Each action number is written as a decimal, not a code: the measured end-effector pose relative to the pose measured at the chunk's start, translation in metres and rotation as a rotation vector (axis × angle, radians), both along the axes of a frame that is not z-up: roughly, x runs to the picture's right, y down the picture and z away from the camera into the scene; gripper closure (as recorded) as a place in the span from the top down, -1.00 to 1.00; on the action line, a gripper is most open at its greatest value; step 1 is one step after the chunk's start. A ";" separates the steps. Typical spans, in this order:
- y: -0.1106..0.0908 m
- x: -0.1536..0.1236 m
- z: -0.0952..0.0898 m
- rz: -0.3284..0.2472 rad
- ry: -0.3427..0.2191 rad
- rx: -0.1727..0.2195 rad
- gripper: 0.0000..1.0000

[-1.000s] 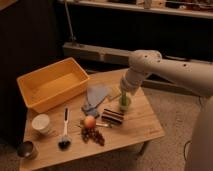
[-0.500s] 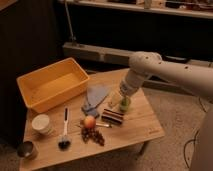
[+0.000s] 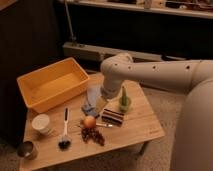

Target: Place eraser in tray

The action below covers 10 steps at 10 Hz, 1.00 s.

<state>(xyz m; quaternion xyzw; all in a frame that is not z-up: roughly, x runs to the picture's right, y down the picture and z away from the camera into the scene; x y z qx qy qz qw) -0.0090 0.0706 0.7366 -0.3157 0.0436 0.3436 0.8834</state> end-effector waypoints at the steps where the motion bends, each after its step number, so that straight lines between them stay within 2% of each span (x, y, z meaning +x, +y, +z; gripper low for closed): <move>1: 0.008 -0.012 0.004 -0.029 -0.014 0.001 0.60; 3: 0.032 -0.014 0.023 -0.064 -0.029 -0.013 0.60; 4: 0.048 -0.014 0.040 -0.077 -0.042 -0.023 0.60; 5: 0.062 -0.010 0.053 -0.070 -0.053 -0.036 0.60; 8: 0.073 0.023 0.087 -0.050 -0.060 -0.046 0.60; 10: 0.068 0.025 0.101 -0.042 -0.082 -0.054 0.60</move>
